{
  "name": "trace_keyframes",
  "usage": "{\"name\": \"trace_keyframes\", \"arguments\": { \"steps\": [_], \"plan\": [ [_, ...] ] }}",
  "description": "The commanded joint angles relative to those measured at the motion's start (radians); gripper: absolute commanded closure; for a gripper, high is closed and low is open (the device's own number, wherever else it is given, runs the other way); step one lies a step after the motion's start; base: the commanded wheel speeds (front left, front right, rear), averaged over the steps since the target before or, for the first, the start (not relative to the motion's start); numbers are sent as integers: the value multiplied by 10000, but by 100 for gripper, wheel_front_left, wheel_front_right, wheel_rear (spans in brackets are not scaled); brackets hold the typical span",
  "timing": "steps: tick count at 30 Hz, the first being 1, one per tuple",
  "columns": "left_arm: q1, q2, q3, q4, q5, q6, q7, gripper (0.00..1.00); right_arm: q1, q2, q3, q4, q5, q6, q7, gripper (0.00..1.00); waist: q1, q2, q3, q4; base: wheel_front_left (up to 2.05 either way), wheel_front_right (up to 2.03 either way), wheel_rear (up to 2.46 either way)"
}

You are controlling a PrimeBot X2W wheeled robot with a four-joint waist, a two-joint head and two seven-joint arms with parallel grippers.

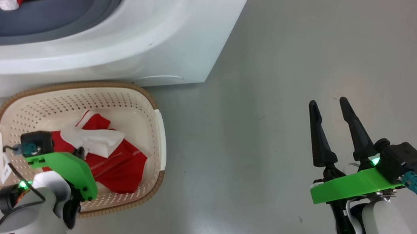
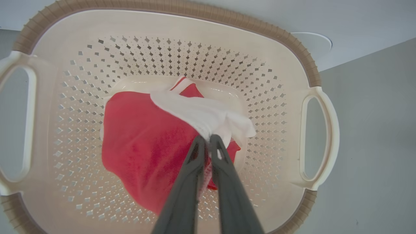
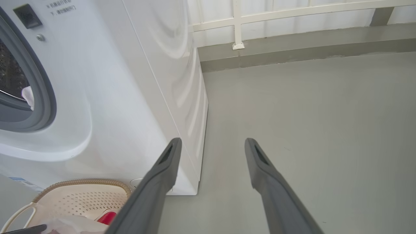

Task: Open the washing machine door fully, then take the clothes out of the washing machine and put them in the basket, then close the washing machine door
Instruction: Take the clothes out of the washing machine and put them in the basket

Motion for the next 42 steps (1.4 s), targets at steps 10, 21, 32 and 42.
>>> {"name": "trace_keyframes", "arguments": {
  "steps": [10,21,32,42],
  "plan": [
    [106,438,222,-15,-217,-166,-1148,0,-62,50,19,-123,131,65,-65,0,0,-1,-801,180,0,0,0],
    [1153,440,493,-2006,-203,-343,-1619,0,249,56,-172,9,219,65,-65,0,0,-1,-2219,453,0,0,0],
    [3074,339,995,-5449,367,-144,-1622,0,731,57,-325,164,-148,65,-65,0,0,-1,-3496,515,0,0,0],
    [5108,242,1504,-8372,800,145,-1623,0,1229,58,-392,-179,-410,65,-65,0,0,-1,-4426,485,0,0,0]
  ]
}}
